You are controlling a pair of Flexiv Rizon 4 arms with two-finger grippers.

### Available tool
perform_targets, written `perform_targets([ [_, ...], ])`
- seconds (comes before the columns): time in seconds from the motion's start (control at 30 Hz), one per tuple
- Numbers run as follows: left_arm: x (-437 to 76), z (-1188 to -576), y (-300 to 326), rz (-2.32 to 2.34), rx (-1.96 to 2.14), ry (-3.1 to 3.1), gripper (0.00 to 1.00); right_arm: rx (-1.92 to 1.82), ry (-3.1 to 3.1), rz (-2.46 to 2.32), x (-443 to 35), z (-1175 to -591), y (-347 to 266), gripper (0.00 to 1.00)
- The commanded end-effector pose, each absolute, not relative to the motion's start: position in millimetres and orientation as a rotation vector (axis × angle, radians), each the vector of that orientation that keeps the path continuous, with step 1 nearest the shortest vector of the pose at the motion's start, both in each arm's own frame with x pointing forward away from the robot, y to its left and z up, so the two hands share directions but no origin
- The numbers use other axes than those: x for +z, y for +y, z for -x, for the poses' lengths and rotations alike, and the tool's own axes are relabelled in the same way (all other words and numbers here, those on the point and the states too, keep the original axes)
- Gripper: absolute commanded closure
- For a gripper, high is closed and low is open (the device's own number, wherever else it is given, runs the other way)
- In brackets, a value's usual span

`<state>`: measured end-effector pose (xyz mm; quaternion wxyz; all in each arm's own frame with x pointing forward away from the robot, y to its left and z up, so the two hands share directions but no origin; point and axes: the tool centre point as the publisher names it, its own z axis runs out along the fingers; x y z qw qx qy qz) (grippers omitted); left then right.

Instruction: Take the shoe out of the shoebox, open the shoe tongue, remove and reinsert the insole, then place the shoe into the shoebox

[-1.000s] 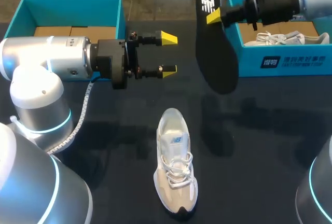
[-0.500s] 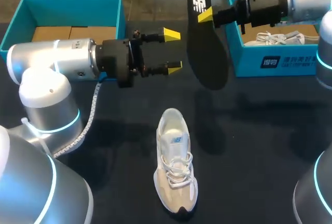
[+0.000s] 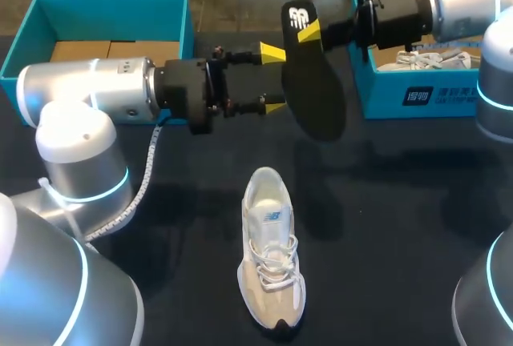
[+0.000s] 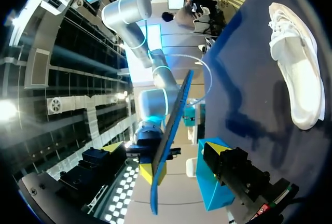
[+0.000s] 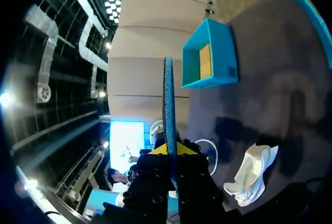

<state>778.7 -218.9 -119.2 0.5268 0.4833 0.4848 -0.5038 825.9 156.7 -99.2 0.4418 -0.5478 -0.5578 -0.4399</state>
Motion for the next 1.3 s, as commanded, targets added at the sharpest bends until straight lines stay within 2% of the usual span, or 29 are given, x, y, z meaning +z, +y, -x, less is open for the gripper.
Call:
perform_targets([
  [0.03,-121.9,-784.9,-232.2,-1.151,-1.195,1.161,0.0,-1.056,-1.36,1.378,-105.7,-831.6,159.0,1.0],
  [0.33,-124.7,-786.2,-246.1,-1.153,-1.129,1.174,0.0,-1.056,-1.36,1.378,-105.7,-831.6,159.0,1.0],
  [0.37,-125.7,-788.1,-248.3,-1.149,-1.125,1.175,0.11,-1.056,-1.36,1.378,-105.7,-831.6,159.0,1.0],
  [0.43,-126.5,-791.2,-251.2,-1.146,-1.121,1.18,0.18,-1.056,-1.36,1.378,-105.7,-831.6,159.0,1.0],
  [0.47,-126.4,-792.0,-252.1,-1.144,-1.121,1.183,0.28,-1.056,-1.36,1.378,-105.7,-831.6,159.0,1.0],
  [0.63,-121.5,-788.1,-253.1,-1.146,-1.129,1.18,0.45,-1.056,-1.36,1.378,-105.7,-831.6,159.0,1.0],
  [1.07,-116.0,-782.4,-248.3,-1.139,-1.102,1.176,0.61,-1.056,-1.36,1.378,-105.7,-831.6,159.0,1.0],
  [1.2,-114.4,-783.3,-249.7,-1.141,-1.095,1.182,0.73,-1.056,-1.36,1.378,-105.7,-831.6,159.0,1.0],
  [1.3,-111.8,-780.8,-249.6,-1.149,-1.098,1.169,0.77,-1.056,-1.36,1.378,-105.7,-831.6,159.0,1.0],
])
